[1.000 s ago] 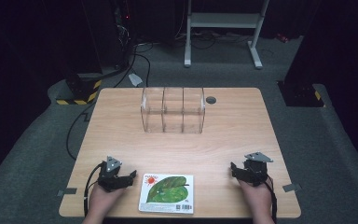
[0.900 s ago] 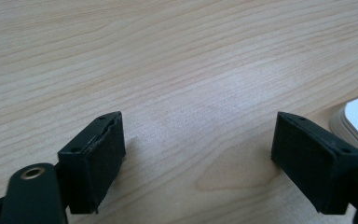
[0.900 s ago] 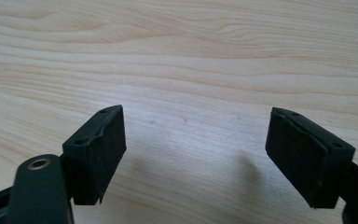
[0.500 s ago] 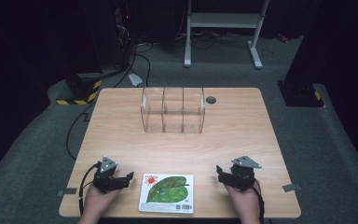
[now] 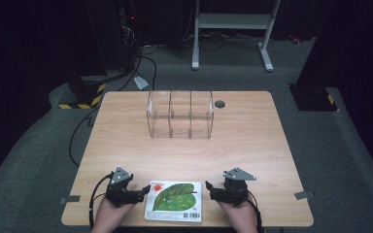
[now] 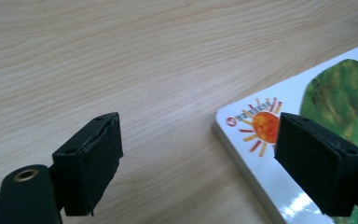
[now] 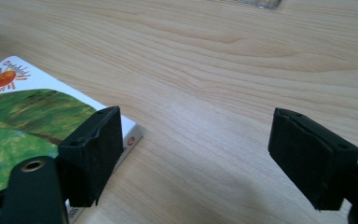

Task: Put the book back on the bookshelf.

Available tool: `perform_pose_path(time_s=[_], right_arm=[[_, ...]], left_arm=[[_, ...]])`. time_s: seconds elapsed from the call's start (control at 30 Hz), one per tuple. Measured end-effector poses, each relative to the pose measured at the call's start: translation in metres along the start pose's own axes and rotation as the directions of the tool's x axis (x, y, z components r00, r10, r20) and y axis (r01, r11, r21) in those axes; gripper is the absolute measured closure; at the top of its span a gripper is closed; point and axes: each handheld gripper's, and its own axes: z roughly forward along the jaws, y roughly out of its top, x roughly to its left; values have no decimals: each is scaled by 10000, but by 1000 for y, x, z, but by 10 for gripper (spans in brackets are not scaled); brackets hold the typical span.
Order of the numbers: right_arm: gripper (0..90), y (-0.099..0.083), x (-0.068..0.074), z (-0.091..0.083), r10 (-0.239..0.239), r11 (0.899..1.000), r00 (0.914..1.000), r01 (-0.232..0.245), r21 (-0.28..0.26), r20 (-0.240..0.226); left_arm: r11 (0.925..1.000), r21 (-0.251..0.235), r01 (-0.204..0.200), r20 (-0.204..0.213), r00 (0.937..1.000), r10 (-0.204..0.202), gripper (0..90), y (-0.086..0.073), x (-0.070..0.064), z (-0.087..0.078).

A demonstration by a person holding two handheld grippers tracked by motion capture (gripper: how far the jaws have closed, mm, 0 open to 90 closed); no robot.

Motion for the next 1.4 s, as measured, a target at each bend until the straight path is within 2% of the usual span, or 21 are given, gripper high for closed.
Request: perform_pose_path(time_s=[0.07, 0.17, 0.23, 0.33, 0.47, 0.53, 0.6, 0.7, 0.8, 0.87, 1.03, 1.07, 1.13, 1.27, 1.4], right_arm=[[186, 0, 3, 0, 35, 10000, 9999, -36, -21, -111], [194, -1, 10, 2, 74, 9999, 9987, -70, 86, -497], [205, -1, 16, 4, 73, 9998, 9972, -57, 212, -740], [211, -2, 26, 6, -237, 9994, 9957, 260, 249, -899], [210, -4, 38, 8, -219, 9984, 9931, 278, 500, -1152], [210, -5, 42, 10, -255, 9973, 9929, 333, 654, -1161], [210, -6, 45, 11, -97, 9958, 9916, 213, 888, -1286], [211, -7, 47, 14, -53, 9938, 9907, 203, 1095, -1358], [218, -8, 51, 18, -57, 9907, 9893, 254, 1335, -1457], [236, -9, 53, 20, -165, 9887, 9887, 382, 1446, -1487], [276, -10, 54, 21, 14, 9881, 9887, 217, 1520, -1502], [292, -10, 53, 21, -86, 9890, 9887, 306, 1448, -1499], [314, -10, 53, 19, 85, 9884, 9887, 144, 1511, -1498], [314, -10, 54, 19, 75, 9881, 9897, 147, 1531, -1433], [314, -9, 54, 19, -175, 9898, 9912, 358, 1378, -1316]], left_arm=[[10000, 41, 77, 185, 9998, -78, 151, 0, -4, 1], [9999, 159, -58, 384, 9992, 51, 151, -1, -10, 3], [9997, 255, 61, 665, 9978, -78, 151, -3, -13, 5], [9988, 482, 59, 993, 9950, -106, 147, -5, -19, 9], [9986, 529, -31, 1004, 9949, -22, 147, -5, -25, 9], [9978, 656, 16, 995, 9950, -81, 147, -6, -27, 10], [9970, 758, 126, 1086, 9939, -208, 146, -8, -28, 13], [9955, 944, -73, 1112, 9938, -33, 146, -9, -31, 16], [9953, 970, -30, 1247, 9921, -92, 144, -9, -32, 16], [9954, 941, -188, 1350, 9908, 60, 163, -9, -34, 16], [9944, 952, -467, 1057, 9937, 365, 191, -9, -37, 16], [9943, 942, -494, 997, 9942, 399, 204, -9, -38, 16], [9941, 926, -568, 885, 9949, 486, 228, -10, -38, 16], [9955, 836, -455, 742, 9965, 393, 242, -10, -39, 17], [9964, 785, -323, 707, 9971, 268, 261, -10, -39, 17]])
